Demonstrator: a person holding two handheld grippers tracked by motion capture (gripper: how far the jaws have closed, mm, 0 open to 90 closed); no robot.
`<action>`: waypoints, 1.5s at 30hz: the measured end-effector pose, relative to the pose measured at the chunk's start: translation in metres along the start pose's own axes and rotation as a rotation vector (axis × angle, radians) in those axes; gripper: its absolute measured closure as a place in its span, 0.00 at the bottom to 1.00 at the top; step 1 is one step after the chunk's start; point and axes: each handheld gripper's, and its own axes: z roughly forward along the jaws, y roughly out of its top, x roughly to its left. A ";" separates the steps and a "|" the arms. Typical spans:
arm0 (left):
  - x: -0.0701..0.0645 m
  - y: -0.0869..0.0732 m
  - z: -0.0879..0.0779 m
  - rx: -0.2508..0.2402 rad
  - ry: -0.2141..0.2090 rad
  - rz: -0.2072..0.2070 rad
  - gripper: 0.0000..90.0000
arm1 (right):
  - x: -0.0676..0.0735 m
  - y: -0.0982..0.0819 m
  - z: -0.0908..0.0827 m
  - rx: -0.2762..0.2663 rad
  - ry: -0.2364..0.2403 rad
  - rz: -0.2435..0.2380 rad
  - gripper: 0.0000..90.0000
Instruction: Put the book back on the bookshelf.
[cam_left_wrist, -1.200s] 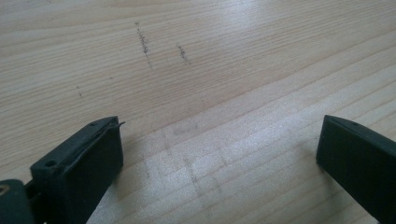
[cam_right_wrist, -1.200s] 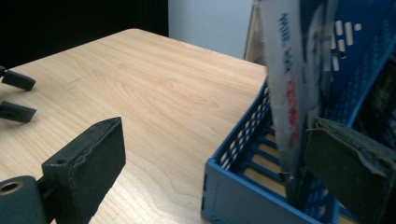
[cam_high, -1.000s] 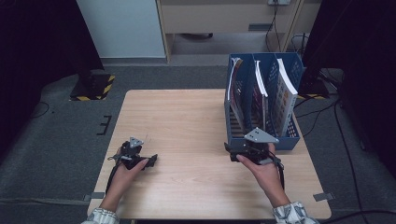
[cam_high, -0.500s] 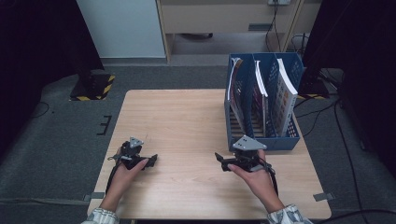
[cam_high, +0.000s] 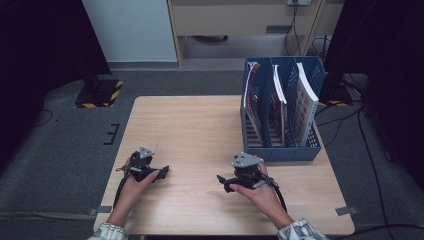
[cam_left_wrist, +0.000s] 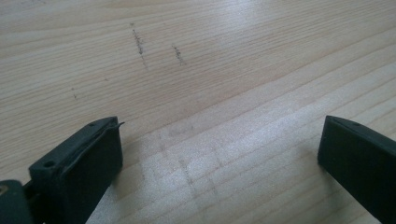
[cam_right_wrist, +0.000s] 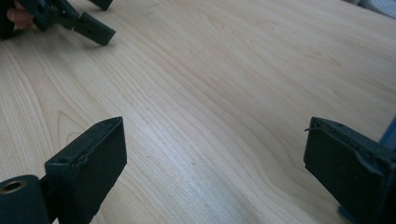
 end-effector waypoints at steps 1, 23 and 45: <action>0.000 0.000 0.000 0.000 0.000 0.000 0.00 | 0.001 -0.001 0.003 0.007 0.005 -0.006 0.07; 0.000 0.000 0.000 0.000 0.000 0.000 0.00 | 0.005 0.003 0.061 0.106 0.054 0.048 0.08; 0.000 0.000 0.000 0.000 0.000 0.000 0.00 | 0.010 0.000 0.081 0.191 -0.006 0.048 0.05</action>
